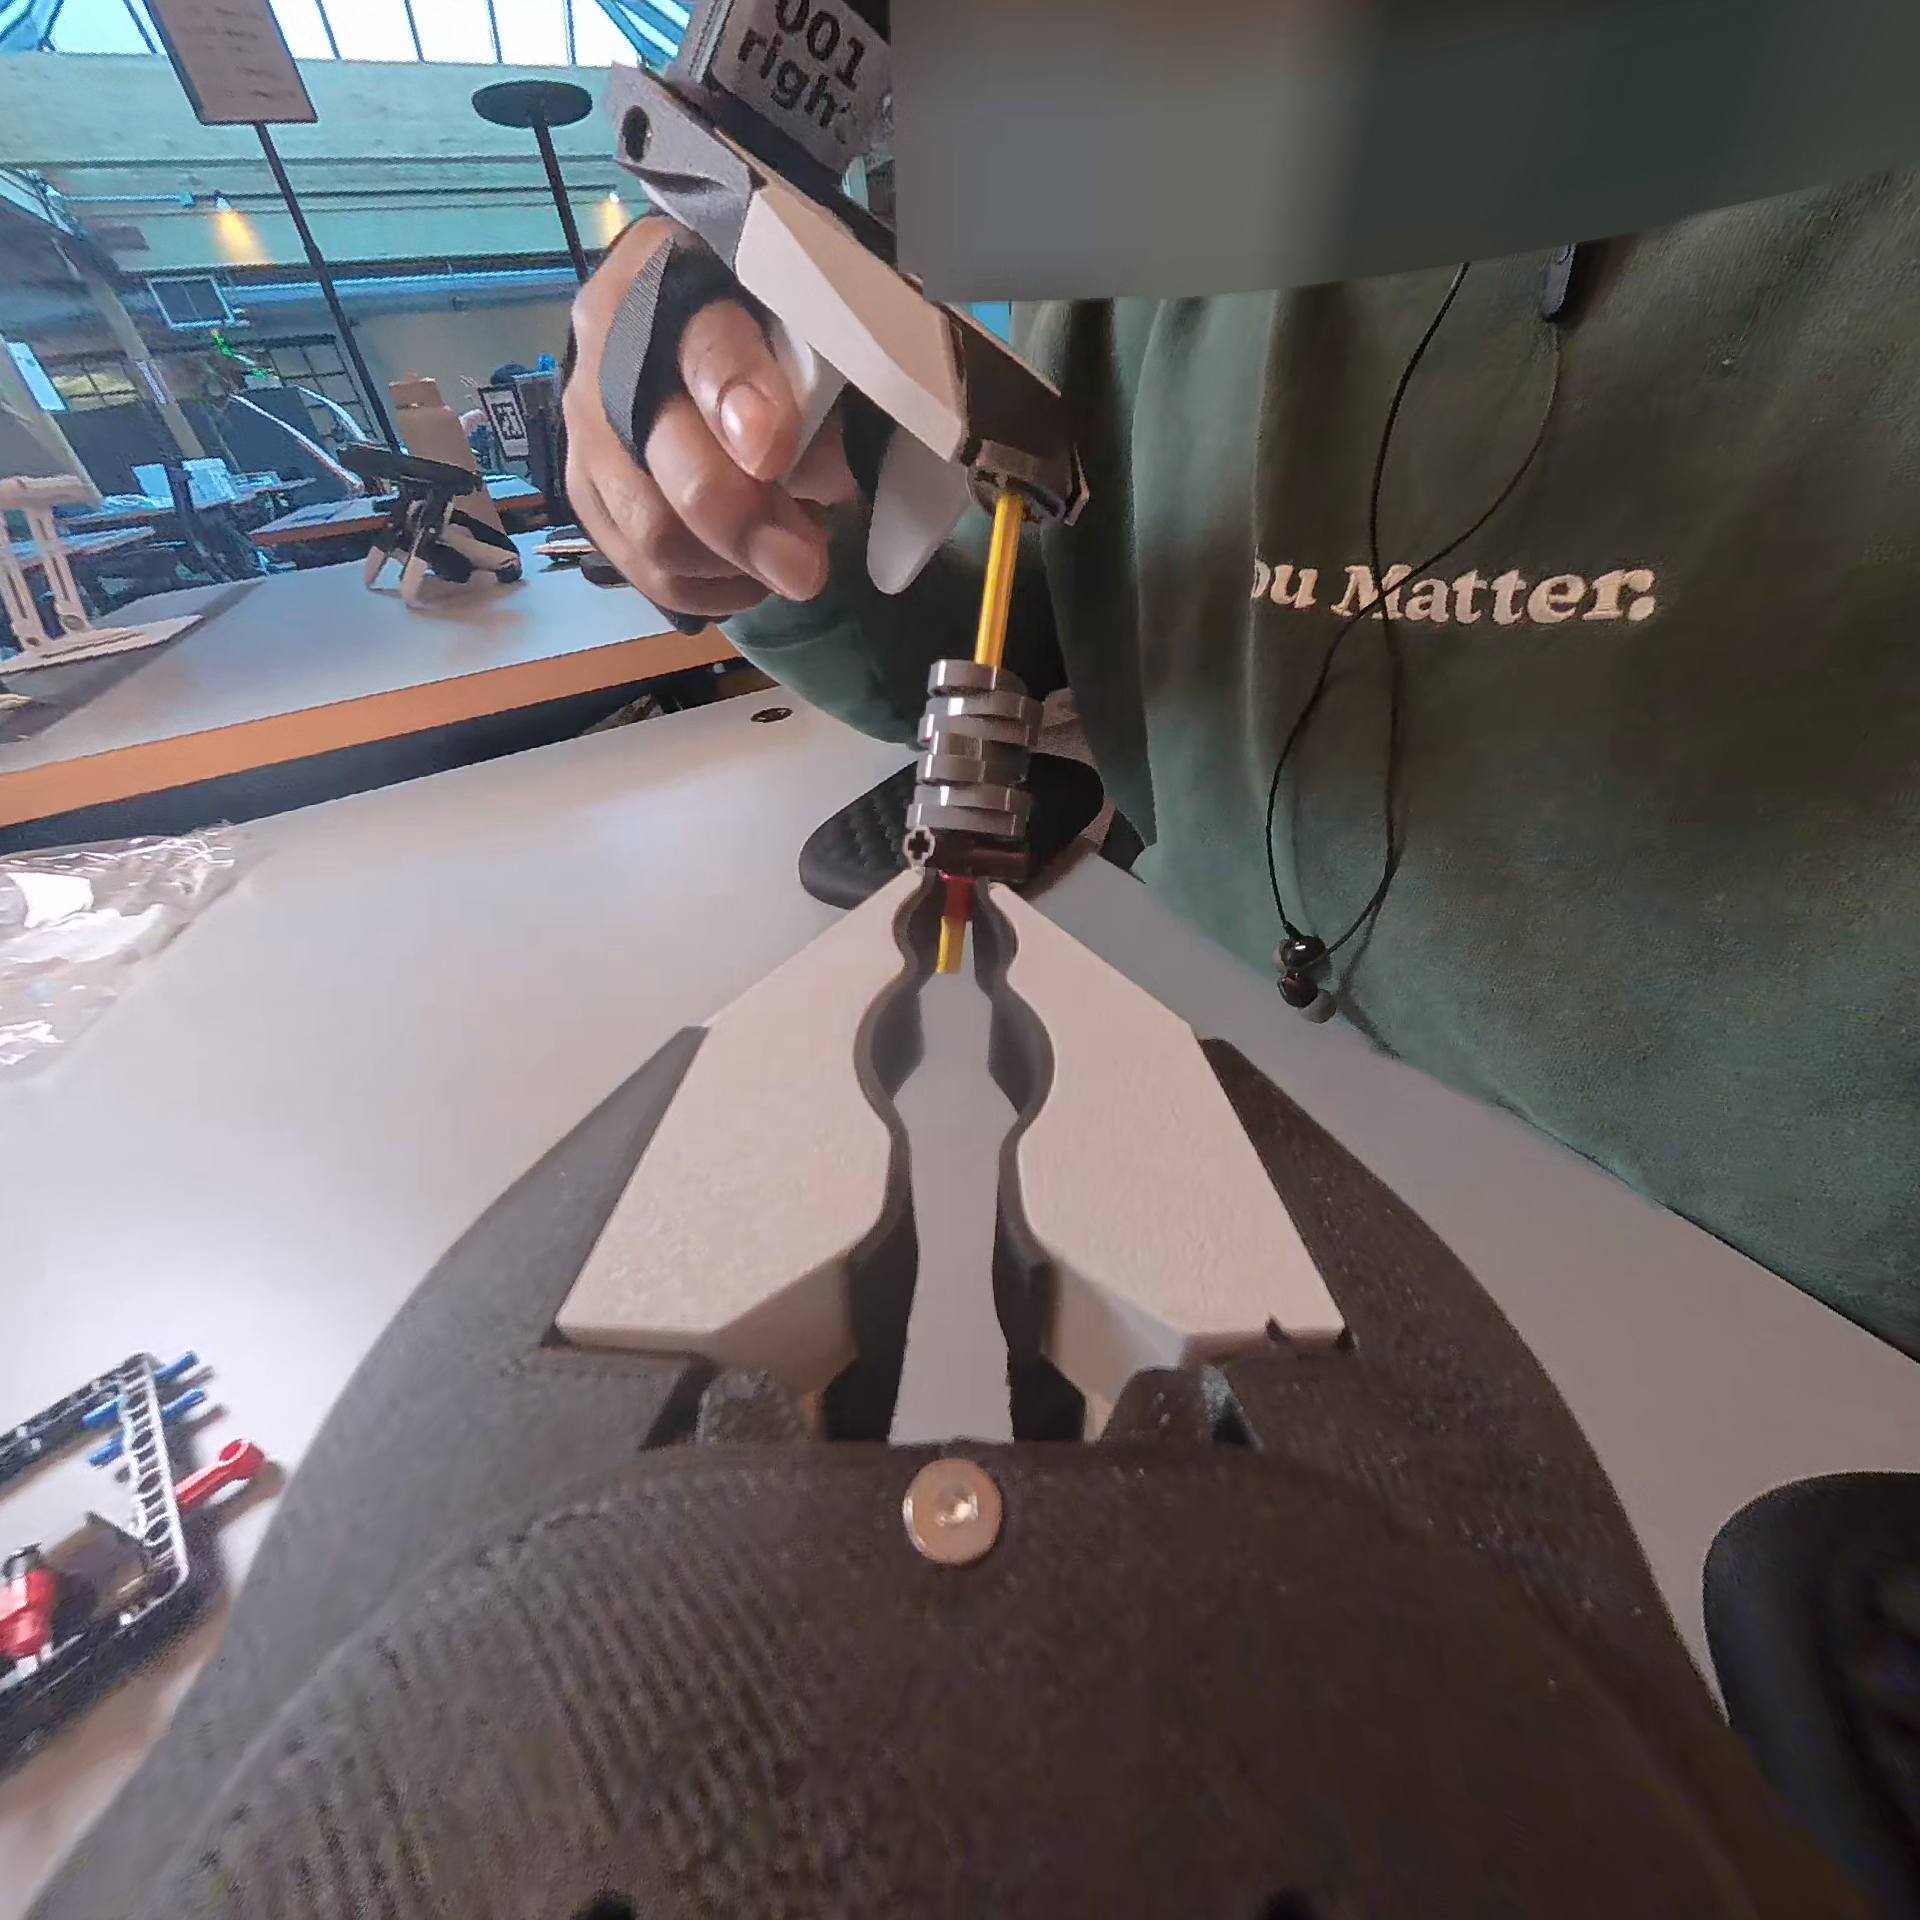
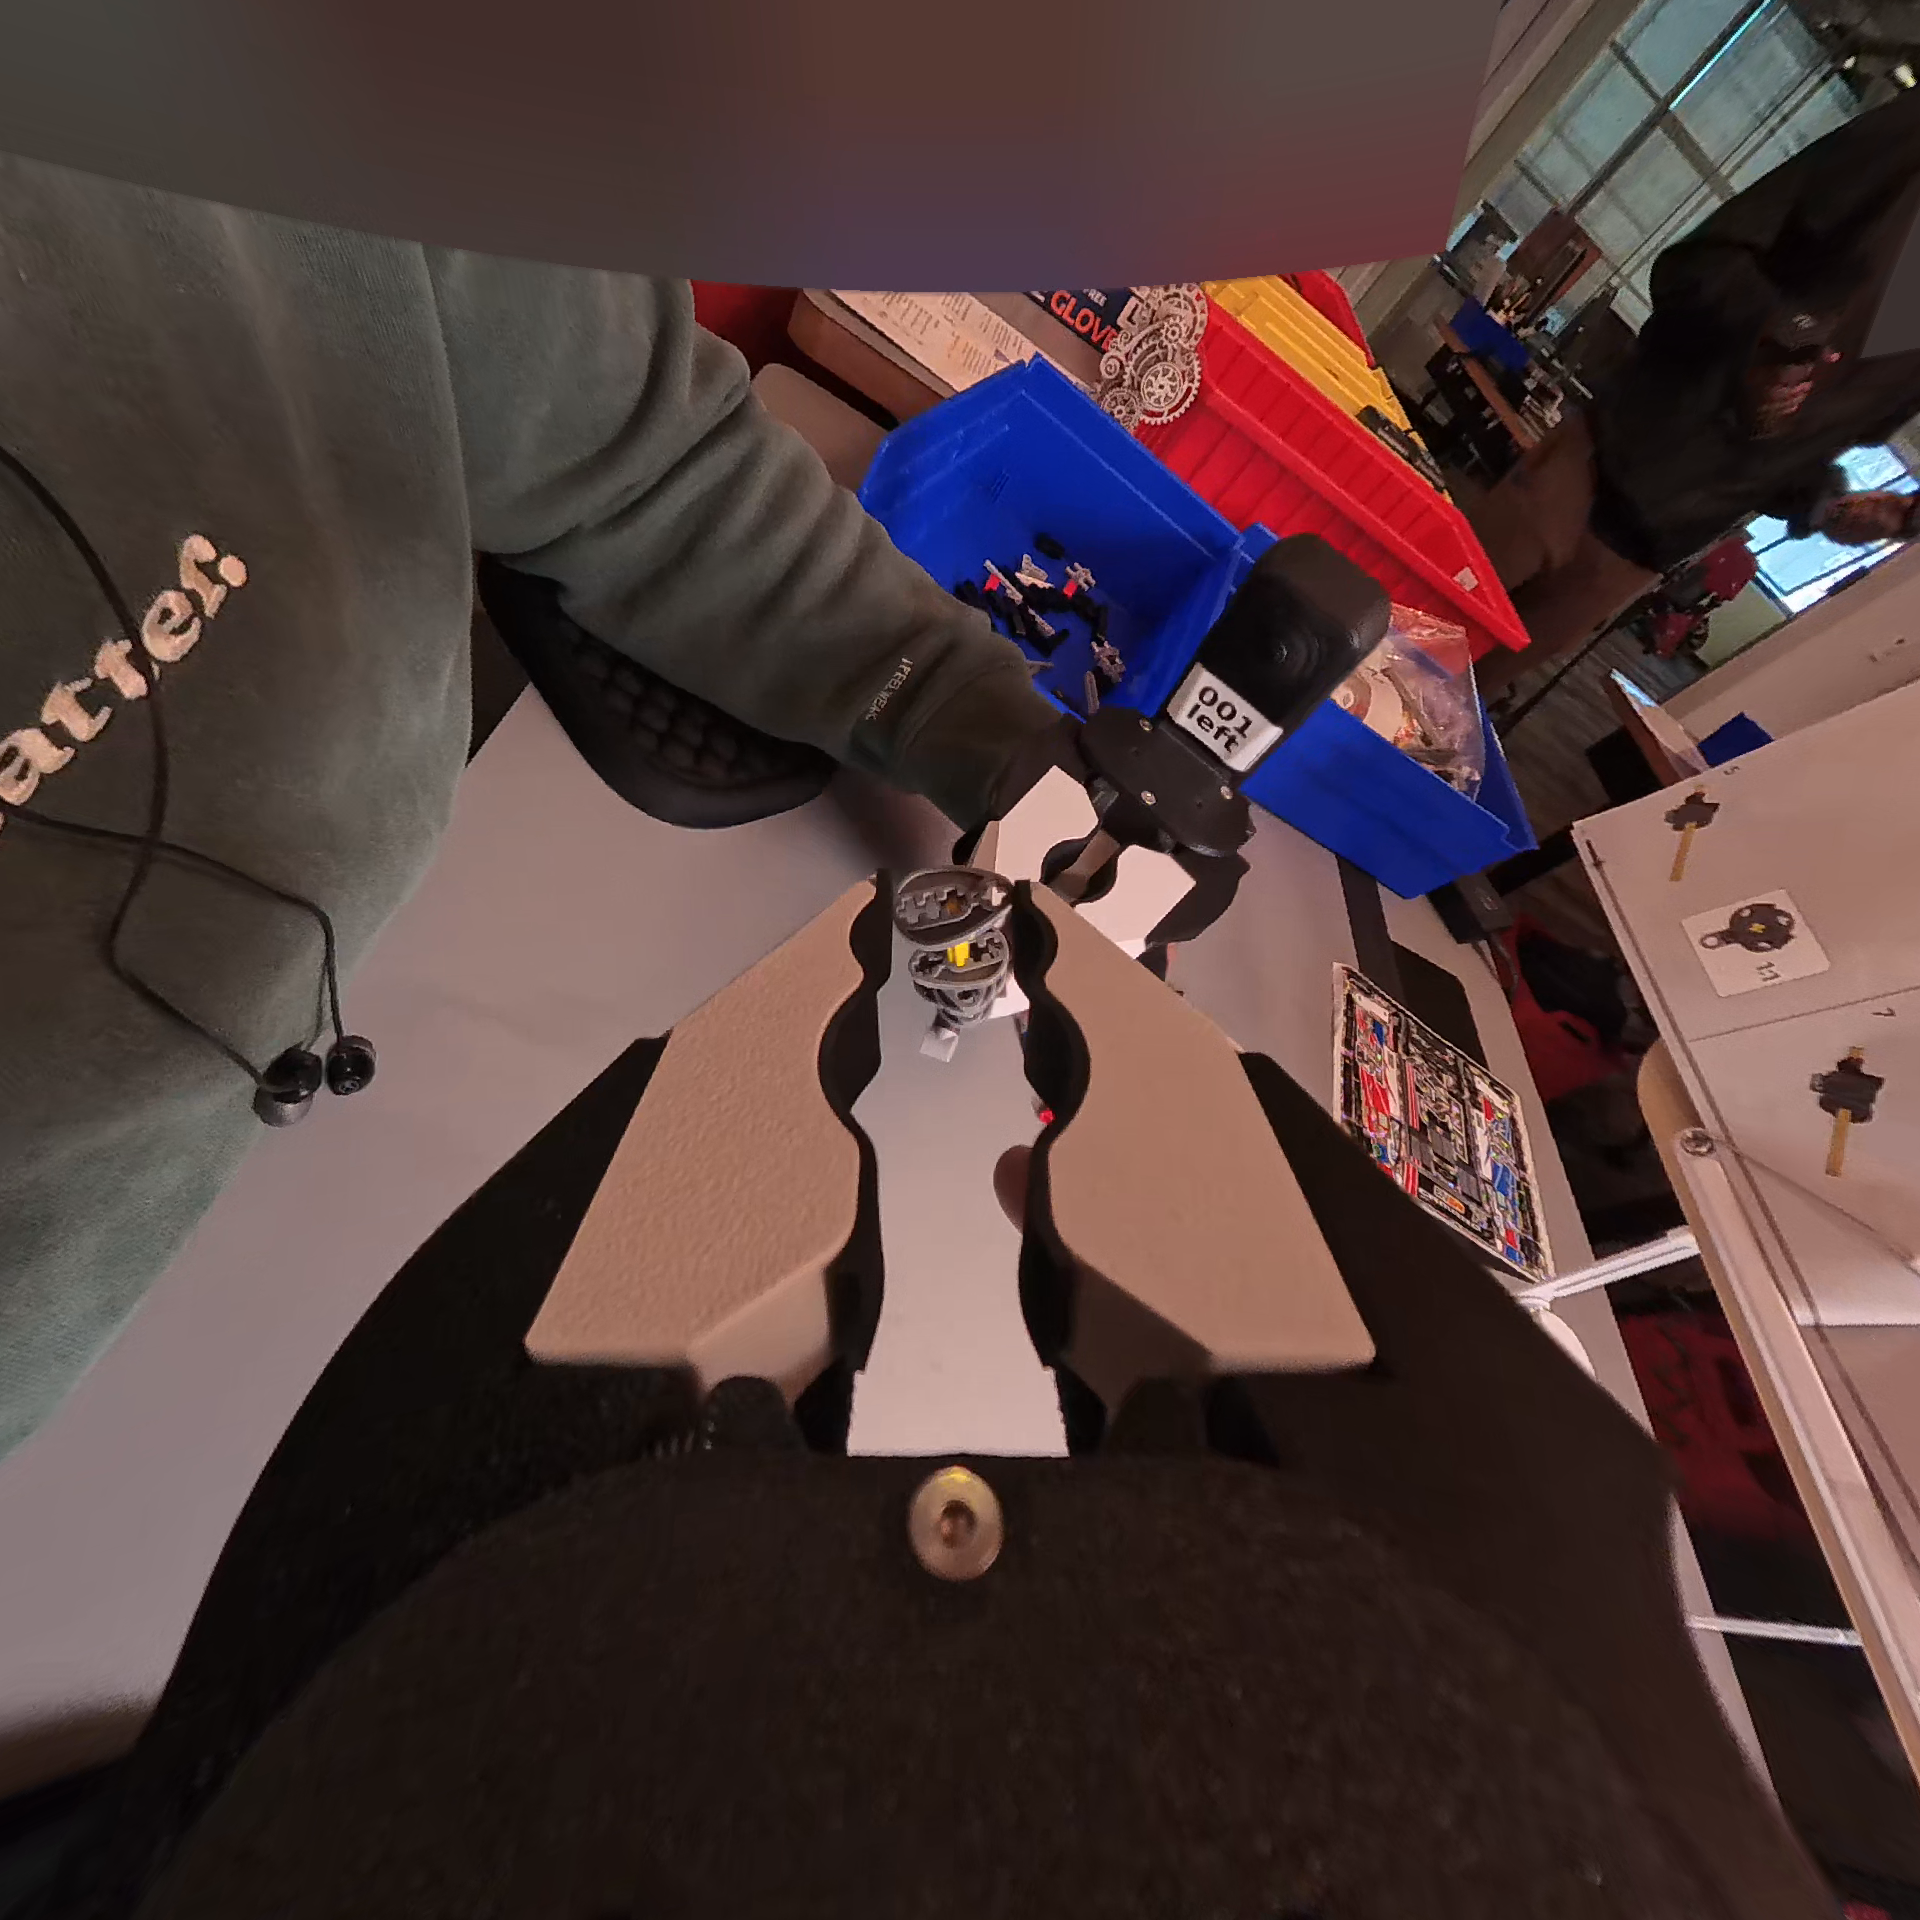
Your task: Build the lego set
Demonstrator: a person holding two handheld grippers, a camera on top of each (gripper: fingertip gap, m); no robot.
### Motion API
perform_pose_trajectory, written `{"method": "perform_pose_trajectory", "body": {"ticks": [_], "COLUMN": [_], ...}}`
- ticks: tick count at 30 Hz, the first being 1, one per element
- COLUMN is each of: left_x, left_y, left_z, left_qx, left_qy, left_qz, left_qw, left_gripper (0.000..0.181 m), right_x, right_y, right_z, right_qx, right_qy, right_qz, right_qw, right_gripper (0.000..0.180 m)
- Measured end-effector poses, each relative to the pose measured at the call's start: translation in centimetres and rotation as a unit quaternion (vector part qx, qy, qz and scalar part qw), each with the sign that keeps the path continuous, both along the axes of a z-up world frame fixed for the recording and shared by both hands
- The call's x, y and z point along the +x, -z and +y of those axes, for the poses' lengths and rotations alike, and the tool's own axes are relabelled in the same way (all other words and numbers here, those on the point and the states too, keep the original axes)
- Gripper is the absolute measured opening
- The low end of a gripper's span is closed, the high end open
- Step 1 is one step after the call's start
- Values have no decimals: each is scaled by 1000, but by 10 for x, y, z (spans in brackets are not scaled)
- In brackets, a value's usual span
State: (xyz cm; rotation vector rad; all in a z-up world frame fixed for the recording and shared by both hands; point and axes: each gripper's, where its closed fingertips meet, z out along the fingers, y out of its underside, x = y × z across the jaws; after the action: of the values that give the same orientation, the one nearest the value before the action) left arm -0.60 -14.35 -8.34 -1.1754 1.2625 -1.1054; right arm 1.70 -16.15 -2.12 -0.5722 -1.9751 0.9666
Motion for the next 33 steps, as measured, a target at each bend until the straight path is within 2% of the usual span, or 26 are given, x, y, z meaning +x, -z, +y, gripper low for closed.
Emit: {"method": "perform_pose_trajectory", "body": {"ticks": [9, 33], "left_x": [-3, -2], "left_y": [-2, 17], "left_z": [-6, -13], "left_qx": [11, -43], "left_qy": [6, 46], "left_qz": [20, 40], "left_qw": [1000, 997], "left_gripper": [4, 3], "right_x": [-5, -5], "right_y": [-2, 20], "right_z": [-8, -15], "right_qx": [9, 8], "right_qy": [-1, -16], "right_qz": [0, -25], "right_qw": [1000, 1000], "right_gripper": [21, 21]}}
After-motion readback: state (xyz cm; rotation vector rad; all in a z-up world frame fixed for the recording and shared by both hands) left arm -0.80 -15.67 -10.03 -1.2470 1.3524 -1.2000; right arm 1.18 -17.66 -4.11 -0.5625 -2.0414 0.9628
